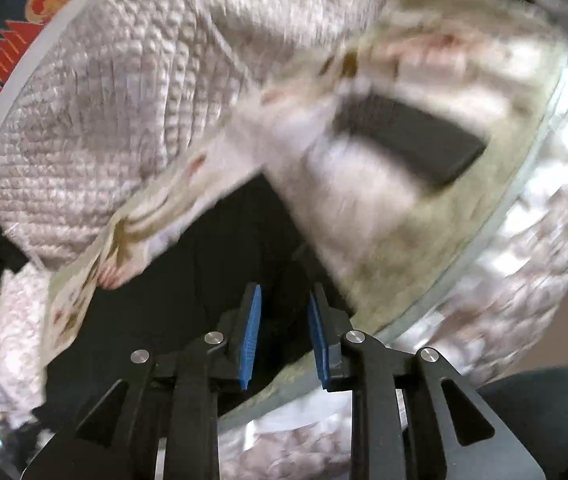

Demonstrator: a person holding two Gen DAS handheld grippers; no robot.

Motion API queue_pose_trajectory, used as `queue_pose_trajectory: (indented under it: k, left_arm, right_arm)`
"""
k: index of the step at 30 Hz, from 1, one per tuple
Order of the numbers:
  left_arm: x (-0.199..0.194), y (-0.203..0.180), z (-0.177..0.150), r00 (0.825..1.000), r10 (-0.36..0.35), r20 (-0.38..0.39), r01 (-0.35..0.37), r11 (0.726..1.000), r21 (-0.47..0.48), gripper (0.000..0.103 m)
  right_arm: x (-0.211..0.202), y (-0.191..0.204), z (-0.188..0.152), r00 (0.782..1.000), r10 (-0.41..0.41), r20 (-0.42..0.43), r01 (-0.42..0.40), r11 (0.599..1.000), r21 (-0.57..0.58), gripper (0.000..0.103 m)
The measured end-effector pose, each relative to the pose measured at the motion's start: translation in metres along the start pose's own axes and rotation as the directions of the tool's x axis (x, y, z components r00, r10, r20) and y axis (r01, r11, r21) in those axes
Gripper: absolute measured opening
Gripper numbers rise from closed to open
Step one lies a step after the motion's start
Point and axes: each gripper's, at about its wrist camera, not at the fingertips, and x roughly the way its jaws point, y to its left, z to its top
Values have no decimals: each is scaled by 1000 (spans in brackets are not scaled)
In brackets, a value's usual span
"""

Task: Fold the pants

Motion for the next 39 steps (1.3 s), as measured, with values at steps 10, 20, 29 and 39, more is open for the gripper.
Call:
queue_pose_trajectory:
  k: [10,20,29,39]
  left_arm:
    - [15,-39,-6,987,-134,-85,144,981,127,34]
    - [35,-55,19,986,-119,-116,136,979,150,35]
    - [81,-117,31,980,-111,-167,160,935,318,40]
    - [83,-119,24,989,-65,-131,106,935,339,48]
  right_arm:
    - [48,29,-23,987,14,-160,-45,980,-193,24]
    - [61,67,18,989,86,-124,-121,945,-305,31]
    - [132,98,36,988,-41,-151,-24,915,-404,43]
    - [121,92,36,995,-37,-94,-1,928,-373,45]
